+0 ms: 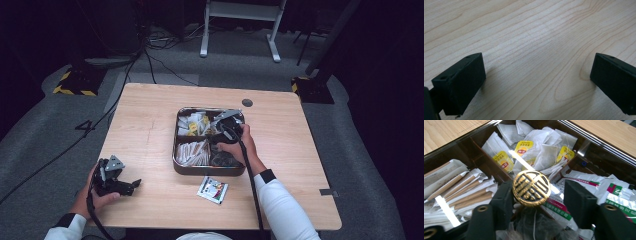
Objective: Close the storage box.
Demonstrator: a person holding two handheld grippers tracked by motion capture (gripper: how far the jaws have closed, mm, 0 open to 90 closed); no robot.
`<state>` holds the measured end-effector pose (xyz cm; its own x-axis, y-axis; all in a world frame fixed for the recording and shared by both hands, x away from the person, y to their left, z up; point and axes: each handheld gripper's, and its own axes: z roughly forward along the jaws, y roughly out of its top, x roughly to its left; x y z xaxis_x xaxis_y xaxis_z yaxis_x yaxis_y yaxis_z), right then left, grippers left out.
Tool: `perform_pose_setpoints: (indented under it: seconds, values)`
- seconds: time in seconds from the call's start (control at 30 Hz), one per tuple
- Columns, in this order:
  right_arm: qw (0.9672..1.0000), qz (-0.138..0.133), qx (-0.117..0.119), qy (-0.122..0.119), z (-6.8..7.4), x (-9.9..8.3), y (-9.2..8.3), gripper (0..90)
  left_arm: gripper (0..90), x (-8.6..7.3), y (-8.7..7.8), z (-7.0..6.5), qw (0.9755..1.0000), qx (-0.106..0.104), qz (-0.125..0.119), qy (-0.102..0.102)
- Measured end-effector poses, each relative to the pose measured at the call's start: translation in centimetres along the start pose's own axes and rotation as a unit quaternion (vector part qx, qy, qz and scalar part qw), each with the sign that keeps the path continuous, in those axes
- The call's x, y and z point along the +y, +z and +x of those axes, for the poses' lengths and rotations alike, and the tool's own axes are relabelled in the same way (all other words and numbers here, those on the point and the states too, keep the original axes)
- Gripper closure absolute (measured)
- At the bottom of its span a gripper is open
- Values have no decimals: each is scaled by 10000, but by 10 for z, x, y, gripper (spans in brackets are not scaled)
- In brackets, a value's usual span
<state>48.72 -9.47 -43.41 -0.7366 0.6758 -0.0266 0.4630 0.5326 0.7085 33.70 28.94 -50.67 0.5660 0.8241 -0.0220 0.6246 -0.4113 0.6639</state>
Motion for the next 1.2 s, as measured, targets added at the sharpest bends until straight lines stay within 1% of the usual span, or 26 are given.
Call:
perform_pose_setpoints:
  seconds: [0.03, 0.1, 0.2, 0.3, 0.37, 0.47, 0.57, 0.63, 0.73, 0.8, 0.9, 1.03, 1.2]
  values:
    - [10000, 1, 10, 11, -1, -1, -1, 378, 2, 0, 0, 0, 10000, -3, -2, 0]
    - [10000, -70, 11, -56, -3, -4, -5, 335, 2, 0, 0, 0, 10000, -2, -2, 0]
    - [9997, -183, 31, -151, -7, -8, -12, 308, 3, 0, 0, 0, 10000, -2, -1, 0]
    - [9995, -200, 73, -216, -11, -12, -18, 288, 3, 0, 0, 0, 10000, -4, 0, -3]
    - [9993, -170, 73, -328, -13, -15, -20, 281, 3, 0, 0, 0, 10000, -2, -2, -1]
    - [9990, -128, 4, -438, -15, -17, -26, 271, 3, 0, 0, 0, 10000, -3, -1, -1]
    - [9985, -216, 118, -492, -17, -18, -34, 268, 3, 0, 0, 0, 10000, -3, -1, -1]
    - [9979, -261, 123, -574, -18, -19, -39, 264, 3, 0, 0, 0, 10000, -4, 2, 0]
    - [9975, -258, 97, -653, -18, -21, -45, 258, 3, 0, 0, 0, 10000, -2, -1, 0]
    - [9972, -255, 121, -690, -18, -22, -47, 255, 2, 0, 0, 0, 10000, -2, -2, -1]
    - [9970, -255, 82, -728, -20, -25, -51, 253, 2, 0, 0, 0, 10000, -2, -1, 0]
    - [9971, -265, 76, -714, -23, -28, -56, 241, 3, 0, 0, 0, 10000, -3, -1, 0]
    - [9970, -250, 7, -738, -28, -33, -64, 230, 3, 0, 0, 0, 10000, -3, -3, -1]
